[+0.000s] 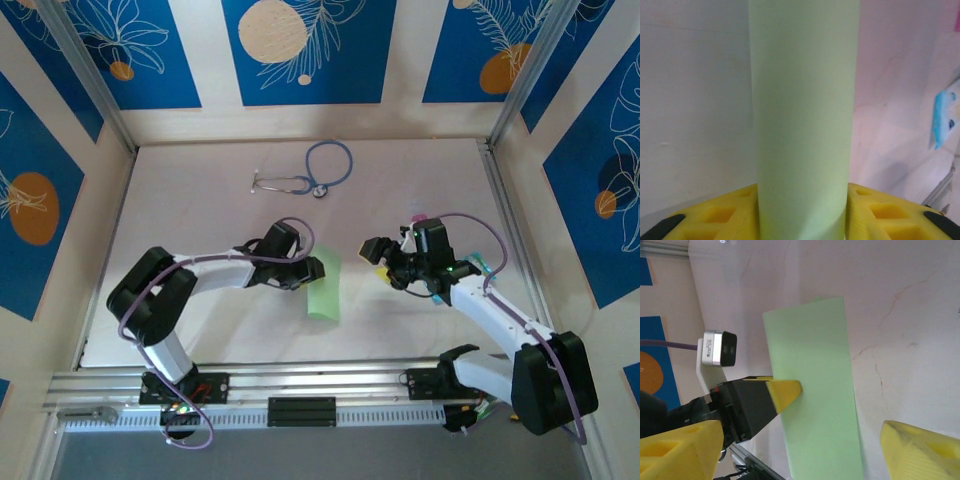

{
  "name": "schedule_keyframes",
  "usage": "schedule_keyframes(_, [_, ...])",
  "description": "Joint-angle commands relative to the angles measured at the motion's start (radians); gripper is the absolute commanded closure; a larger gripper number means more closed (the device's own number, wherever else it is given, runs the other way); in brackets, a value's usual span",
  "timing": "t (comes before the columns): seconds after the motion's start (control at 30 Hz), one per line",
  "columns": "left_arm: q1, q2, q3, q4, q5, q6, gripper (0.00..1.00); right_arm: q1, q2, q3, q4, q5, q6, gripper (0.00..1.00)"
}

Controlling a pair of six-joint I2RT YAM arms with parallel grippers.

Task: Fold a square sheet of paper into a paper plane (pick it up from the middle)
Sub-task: First fold the square sheet of paper in half at the center of the table.

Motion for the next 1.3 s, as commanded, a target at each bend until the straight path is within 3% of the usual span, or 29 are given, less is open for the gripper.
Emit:
schedule_keyframes(0.0, [0.012, 0.011, 0.004, 0.0, -0.052, 0.033, 0.54, 0.064, -0.008, -0.006, 0.018, 0.072, -0.059, 0.17])
schedule_keyframes(0.13, [0.012, 0.008, 0.026, -0.065, -0.095, 0.081, 0.47, 0.102, 0.011, 0.031, -0.051, 0.163, -0.047, 0.13])
schedule_keyframes(0.23, [0.012, 0.005, 0.041, -0.099, -0.117, 0.104, 0.43, 0.088, 0.077, 0.093, -0.134, 0.129, -0.05, 0.16])
schedule_keyframes(0.43, [0.012, -0.039, 0.034, -0.141, -0.184, 0.132, 0.39, 0.092, 0.167, 0.093, -0.031, 0.03, -0.023, 0.4])
schedule_keyframes(1.27, [0.012, -0.025, 0.0, -0.201, -0.281, 0.142, 0.5, 0.12, 0.323, 0.105, 0.095, -0.058, -0.033, 0.52])
